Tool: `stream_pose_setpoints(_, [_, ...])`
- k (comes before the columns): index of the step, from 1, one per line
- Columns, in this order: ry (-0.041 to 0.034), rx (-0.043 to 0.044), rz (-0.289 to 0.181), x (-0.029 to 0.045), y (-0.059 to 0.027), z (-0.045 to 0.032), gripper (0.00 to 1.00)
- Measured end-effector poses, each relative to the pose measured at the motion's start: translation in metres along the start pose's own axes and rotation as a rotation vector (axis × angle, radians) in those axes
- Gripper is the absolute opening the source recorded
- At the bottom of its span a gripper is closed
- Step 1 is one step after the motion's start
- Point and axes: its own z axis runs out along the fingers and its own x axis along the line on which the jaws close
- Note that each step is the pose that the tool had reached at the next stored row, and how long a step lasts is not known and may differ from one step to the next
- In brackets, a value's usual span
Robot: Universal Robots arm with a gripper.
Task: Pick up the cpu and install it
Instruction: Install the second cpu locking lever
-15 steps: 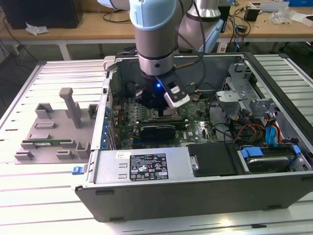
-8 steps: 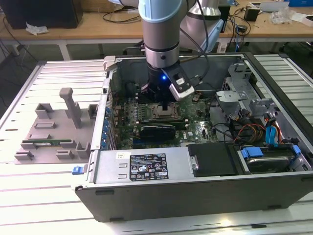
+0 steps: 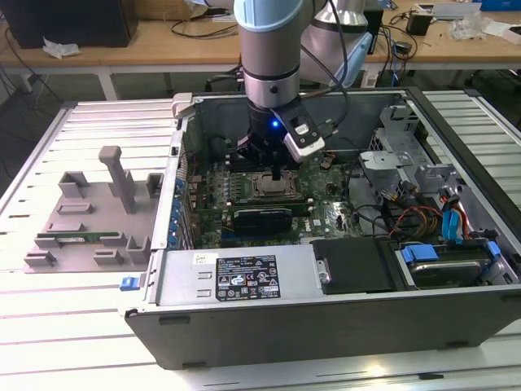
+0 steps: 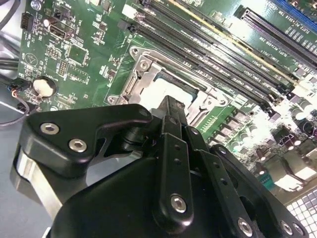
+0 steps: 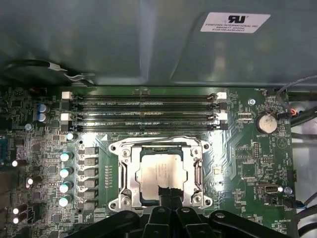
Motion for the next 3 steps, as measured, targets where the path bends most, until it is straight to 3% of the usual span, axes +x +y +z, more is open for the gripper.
stream_pose_setpoints(3, [0.0000, 0.0021, 0.000, 0.0000, 0.0000, 0.0000, 0.11])
